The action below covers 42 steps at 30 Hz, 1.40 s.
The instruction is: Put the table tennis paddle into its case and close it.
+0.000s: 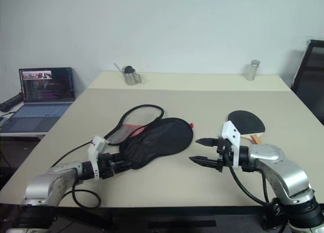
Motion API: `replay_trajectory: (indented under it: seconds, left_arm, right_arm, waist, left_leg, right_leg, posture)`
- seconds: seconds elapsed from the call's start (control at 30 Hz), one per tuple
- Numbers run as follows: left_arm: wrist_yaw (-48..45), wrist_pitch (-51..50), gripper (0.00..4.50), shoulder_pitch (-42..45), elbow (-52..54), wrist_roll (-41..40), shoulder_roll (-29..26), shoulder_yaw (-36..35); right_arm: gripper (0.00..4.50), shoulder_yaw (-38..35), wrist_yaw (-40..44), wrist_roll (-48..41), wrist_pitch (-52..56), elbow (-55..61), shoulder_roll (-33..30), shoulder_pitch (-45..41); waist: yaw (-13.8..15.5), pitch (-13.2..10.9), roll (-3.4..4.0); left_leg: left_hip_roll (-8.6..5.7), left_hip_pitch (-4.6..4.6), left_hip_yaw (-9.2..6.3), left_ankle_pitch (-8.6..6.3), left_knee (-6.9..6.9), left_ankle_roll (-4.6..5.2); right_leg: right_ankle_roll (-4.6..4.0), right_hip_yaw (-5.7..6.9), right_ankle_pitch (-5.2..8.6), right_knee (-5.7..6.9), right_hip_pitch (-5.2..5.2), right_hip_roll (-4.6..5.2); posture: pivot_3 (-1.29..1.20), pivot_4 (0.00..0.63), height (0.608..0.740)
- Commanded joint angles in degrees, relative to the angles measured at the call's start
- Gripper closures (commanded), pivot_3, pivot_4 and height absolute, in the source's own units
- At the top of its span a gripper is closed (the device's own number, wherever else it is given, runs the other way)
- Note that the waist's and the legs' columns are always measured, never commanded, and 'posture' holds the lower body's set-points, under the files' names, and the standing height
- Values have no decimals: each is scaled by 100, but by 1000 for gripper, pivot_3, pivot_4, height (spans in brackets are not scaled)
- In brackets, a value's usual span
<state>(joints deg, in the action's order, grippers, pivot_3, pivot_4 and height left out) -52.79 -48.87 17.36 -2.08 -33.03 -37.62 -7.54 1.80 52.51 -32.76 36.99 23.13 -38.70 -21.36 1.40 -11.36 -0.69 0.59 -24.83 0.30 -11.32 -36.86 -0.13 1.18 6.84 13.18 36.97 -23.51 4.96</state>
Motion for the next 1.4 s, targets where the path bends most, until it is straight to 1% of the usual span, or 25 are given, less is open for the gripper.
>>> replay_trajectory:
  seconds: [0.03,0.1,0.23,0.33,0.4,0.43,0.5,0.6,0.7,0.8,0.87,0.9,1.1,1.2,1.27,1.3,1.4]
  left_arm:
    - [207,-319,573,48,129,-194,119,-79]
    - [305,-376,1240,114,78,-220,178,-121]
    - [642,-756,2605,351,128,-613,655,-360]
    - [1021,-968,3594,534,191,-984,1288,-506]
    - [1234,-971,4362,631,185,-1094,1656,-539]
    - [1340,-947,4475,727,114,-1124,1866,-540]
    - [1523,-870,4475,923,-78,-1145,2203,-540]
    - [1602,-729,4475,1138,-332,-1081,2477,-486]
    - [1888,-337,4475,1615,-1010,-904,2918,-528]
    - [2015,-67,4475,1830,-1349,-654,3048,-414]
    - [2065,62,3968,1876,-1451,-528,3065,-346]
    - [2048,84,3790,1866,-1458,-489,3049,-315]
    - [2023,-94,1737,1591,-1124,-473,2907,-207]
    - [1692,-361,674,1268,-526,-610,2522,-39]
    - [1402,-546,8,977,-93,-592,2096,203]
    - [1282,-687,8,827,112,-646,1885,262]
    - [864,-749,8,378,629,-471,1069,582]
  right_arm:
    - [1111,-170,-81,-119,-12,272,-7,-48]
    - [1111,-194,-117,-140,18,291,-13,-59]
    - [1111,-257,-189,-163,87,326,-46,-70]
    - [1111,-346,-172,-167,129,331,-155,-42]
    - [1111,-421,-145,-184,138,331,-240,5]
    - [1111,-472,-113,-188,139,322,-319,48]
    - [1111,-547,-56,-172,135,302,-449,119]
    - [1111,-588,-37,-163,125,297,-564,165]
    - [1111,-621,-65,-168,148,311,-612,170]
    - [1111,-633,-115,-191,193,358,-608,159]
    - [1111,-652,-169,-229,247,406,-587,155]
    - [1111,-662,-199,-249,274,426,-572,156]
    - [1111,-712,-416,-444,471,489,-480,150]
    - [1111,-702,-545,-554,595,483,-417,82]
    - [1111,-685,-642,-628,683,457,-361,18]
    - [1111,-672,-681,-642,719,442,-334,-18]
    - [1111,-663,-789,-694,839,394,-275,-117]
  waist:
    - [-1,0,0]
    - [-1,0,0]
    - [7,-2,-7]
    - [7,-5,-12]
    - [8,-7,-15]
    - [6,-9,-19]
    - [8,-11,-23]
    - [6,-14,-30]
    - [8,-15,-32]
    - [-1,-22,-44]
    - [-16,-23,-44]
    - [-15,-23,-45]
    - [-6,-24,-48]
    - [-15,-25,-48]
    - [-20,-25,-48]
    - [-17,-24,-46]
    - [-22,-25,-46]
  left_leg:
    - [1,0,0,0,0,0]
    - [1,0,-3,0,0,0]
    - [-2,0,-3,0,-4,0]
    - [-4,0,-3,0,-5,1]
    - [-5,0,-6,1,-7,1]
    - [-7,0,-6,1,-8,1]
    - [-8,0,-5,1,-9,1]
    - [-7,1,-6,2,-11,2]
    - [-7,3,-3,2,-12,2]
    - [-7,3,-3,2,-15,3]
    - [-7,4,3,2,-13,3]
    - [-6,4,3,1,-11,3]
    - [-4,4,-1,1,-13,3]
    - [-1,4,-1,1,-13,3]
    - [5,4,-1,1,-10,2]
    - [8,4,-2,1,-10,2]
    - [11,6,-2,1,-9,2]
  right_leg:
    - [0,0,0,1,0,0]
    - [0,1,0,2,0,-2]
    - [1,2,0,1,4,-2]
    - [2,-1,-1,0,6,-1]
    - [3,0,-2,1,9,-2]
    - [3,0,-2,1,10,-3]
    - [4,1,-2,2,12,-4]
    - [4,2,-3,4,13,-12]
    - [4,4,-3,6,13,-24]
    - [6,6,-4,5,16,-24]
    - [6,5,-4,4,16,-25]
    - [6,5,-4,3,15,-26]
    - [6,6,-4,4,15,-29]
    - [6,3,-4,4,15,-29]
    - [4,1,-4,4,11,-34]
    - [3,1,-4,4,11,-35]
    - [-3,-1,-4,4,10,-38]
  posture:
    - [0,150,740]
    - [0,150,740]
    - [0,150,740]
    - [0,150,740]
    - [0,150,740]
    - [0,150,740]
    - [0,150,740]
    - [0,150,740]
    - [0,150,740]
    - [0,150,740]
    - [0,150,740]
    - [0,150,740]
    - [0,150,740]
    - [0,150,740]
    - [0,150,740]
    - [0,150,740]
    - [0,150,740]
